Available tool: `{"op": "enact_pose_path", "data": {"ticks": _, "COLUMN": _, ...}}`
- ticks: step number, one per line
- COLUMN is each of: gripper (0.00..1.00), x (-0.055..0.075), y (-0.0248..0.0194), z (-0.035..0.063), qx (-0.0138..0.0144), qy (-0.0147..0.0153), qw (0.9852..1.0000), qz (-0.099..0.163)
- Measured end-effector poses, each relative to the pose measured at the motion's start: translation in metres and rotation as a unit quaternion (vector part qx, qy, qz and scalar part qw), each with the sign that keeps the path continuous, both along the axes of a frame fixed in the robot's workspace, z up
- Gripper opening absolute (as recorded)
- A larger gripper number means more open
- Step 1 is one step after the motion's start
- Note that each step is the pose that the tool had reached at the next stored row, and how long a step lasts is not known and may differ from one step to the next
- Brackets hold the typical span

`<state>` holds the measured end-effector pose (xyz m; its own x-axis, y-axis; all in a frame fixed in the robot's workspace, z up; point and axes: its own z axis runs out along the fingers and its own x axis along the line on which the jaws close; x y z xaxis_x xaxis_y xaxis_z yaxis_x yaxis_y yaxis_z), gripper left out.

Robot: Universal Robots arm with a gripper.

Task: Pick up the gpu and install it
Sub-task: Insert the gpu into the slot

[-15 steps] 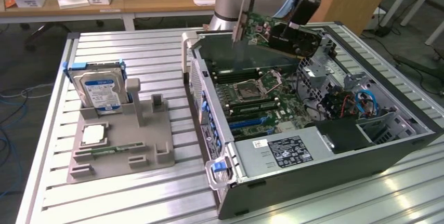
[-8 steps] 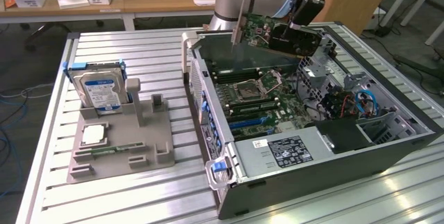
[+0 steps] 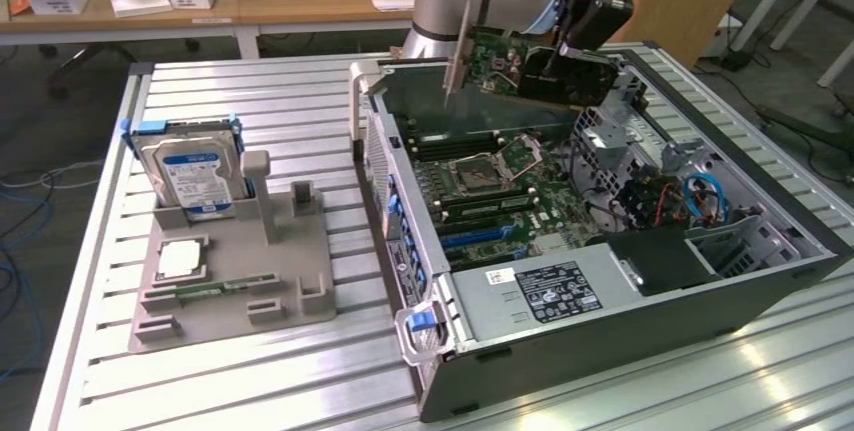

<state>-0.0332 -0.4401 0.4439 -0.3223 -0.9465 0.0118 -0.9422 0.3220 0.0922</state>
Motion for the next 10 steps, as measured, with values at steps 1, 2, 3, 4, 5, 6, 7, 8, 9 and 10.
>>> {"op": "enact_pose_path", "data": {"ticks": 1, "gripper": 0.27, "x": 0.0000, "y": 0.0000, "z": 0.0000, "qx": 0.0000, "qy": 0.0000, "qw": 1.0000, "qz": 0.008}}
{"op": "enact_pose_path", "data": {"ticks": 2, "gripper": 0.27, "x": 0.0000, "y": 0.0000, "z": -0.0001, "qx": 0.0000, "qy": 0.0000, "qw": 0.9999, "qz": 0.016}}
{"op": "enact_pose_path", "data": {"ticks": 3, "gripper": 0.27, "x": 0.0000, "y": 0.0000, "z": -0.0001, "qx": 0.0000, "qy": 0.0000, "qw": 0.9997, "qz": 0.023}}
{"op": "enact_pose_path", "data": {"ticks": 4, "gripper": 0.27, "x": -0.0001, "y": 0.0000, "z": -0.0001, "qx": 0.0000, "qy": 0.0000, "qw": 0.9995, "qz": 0.030}}
{"op": "enact_pose_path", "data": {"ticks": 5, "gripper": 0.27, "x": -0.0001, "y": 0.0000, "z": -0.0002, "qx": 0.0000, "qy": 0.0000, "qw": 0.9993, "qz": 0.038}}
{"op": "enact_pose_path", "data": {"ticks": 6, "gripper": 0.27, "x": -0.0001, "y": 0.0000, "z": -0.0003, "qx": 0.0000, "qy": 0.0000, "qw": 0.9990, "qz": 0.045}}
{"op": "enact_pose_path", "data": {"ticks": 7, "gripper": 0.27, "x": -0.0002, "y": 0.0000, "z": -0.0004, "qx": 0.0000, "qy": 0.0000, "qw": 0.9986, "qz": 0.052}}
{"op": "enact_pose_path", "data": {"ticks": 8, "gripper": 0.27, "x": -0.0003, "y": 0.0000, "z": -0.0005, "qx": 0.0000, "qy": 0.0000, "qw": 0.9983, "qz": 0.059}}
{"op": "enact_pose_path", "data": {"ticks": 9, "gripper": 0.27, "x": -0.0004, "y": 0.0000, "z": -0.0006, "qx": 0.0000, "qy": 0.0000, "qw": 0.9978, "qz": 0.066}}
{"op": "enact_pose_path", "data": {"ticks": 10, "gripper": 0.27, "x": -0.0004, "y": 0.0000, "z": -0.0007, "qx": 0.0000, "qy": 0.0000, "qw": 0.9974, "qz": 0.073}}
